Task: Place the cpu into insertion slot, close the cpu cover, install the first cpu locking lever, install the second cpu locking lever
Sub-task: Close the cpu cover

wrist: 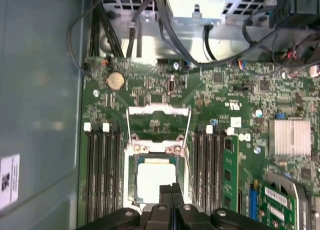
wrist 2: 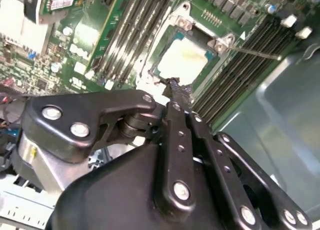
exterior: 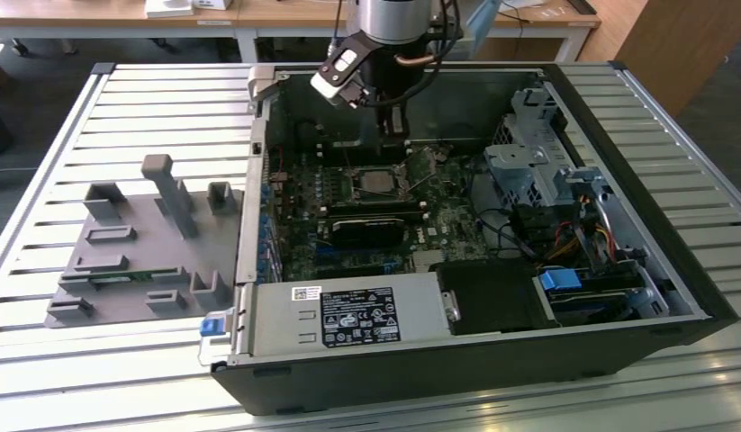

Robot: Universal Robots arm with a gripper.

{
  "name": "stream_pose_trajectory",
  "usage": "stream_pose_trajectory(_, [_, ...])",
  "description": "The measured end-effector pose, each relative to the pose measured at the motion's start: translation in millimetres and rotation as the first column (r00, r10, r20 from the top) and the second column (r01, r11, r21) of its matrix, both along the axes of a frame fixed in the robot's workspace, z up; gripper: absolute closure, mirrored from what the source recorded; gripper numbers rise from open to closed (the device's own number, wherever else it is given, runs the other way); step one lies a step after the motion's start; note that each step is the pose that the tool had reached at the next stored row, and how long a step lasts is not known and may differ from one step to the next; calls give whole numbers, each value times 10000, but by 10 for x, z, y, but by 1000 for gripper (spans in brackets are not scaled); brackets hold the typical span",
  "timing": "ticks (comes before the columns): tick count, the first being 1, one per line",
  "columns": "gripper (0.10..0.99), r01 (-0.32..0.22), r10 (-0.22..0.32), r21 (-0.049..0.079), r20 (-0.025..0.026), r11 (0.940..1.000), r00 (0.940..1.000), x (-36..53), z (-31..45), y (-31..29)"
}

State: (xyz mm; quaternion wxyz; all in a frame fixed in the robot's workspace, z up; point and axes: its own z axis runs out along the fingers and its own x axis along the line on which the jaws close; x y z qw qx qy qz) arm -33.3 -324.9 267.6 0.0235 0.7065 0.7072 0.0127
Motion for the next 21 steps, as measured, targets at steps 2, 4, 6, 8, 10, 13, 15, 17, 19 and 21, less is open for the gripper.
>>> stream_pose_trajectory(2, [980,0,0,67,-22,10000,10000,58,-3,1])
stream_pose_trajectory(4, [980,0,0,79,-58,10000,10000,124,-5,5])
stream_pose_trajectory(6, [980,-1,1,59,-74,10000,10000,172,-6,7])
stream_pose_trajectory(8, [980,-20,21,55,-81,10000,10000,212,-9,7])
stream_pose_trajectory(10, [980,-181,182,53,-84,9998,9998,227,-10,7])
stream_pose_trajectory(13, [980,-524,524,55,-83,9986,9986,241,-16,8])
stream_pose_trajectory(15, [980,-525,526,56,-83,9986,9986,287,-19,16])
stream_pose_trajectory(17, [980,-447,448,54,-84,9990,9990,311,-20,28])
stream_pose_trajectory(19, [980,-294,294,55,-84,9996,9995,319,-23,37])
stream_pose_trajectory(21, [980,-237,237,55,-83,9997,9997,345,-27,45])
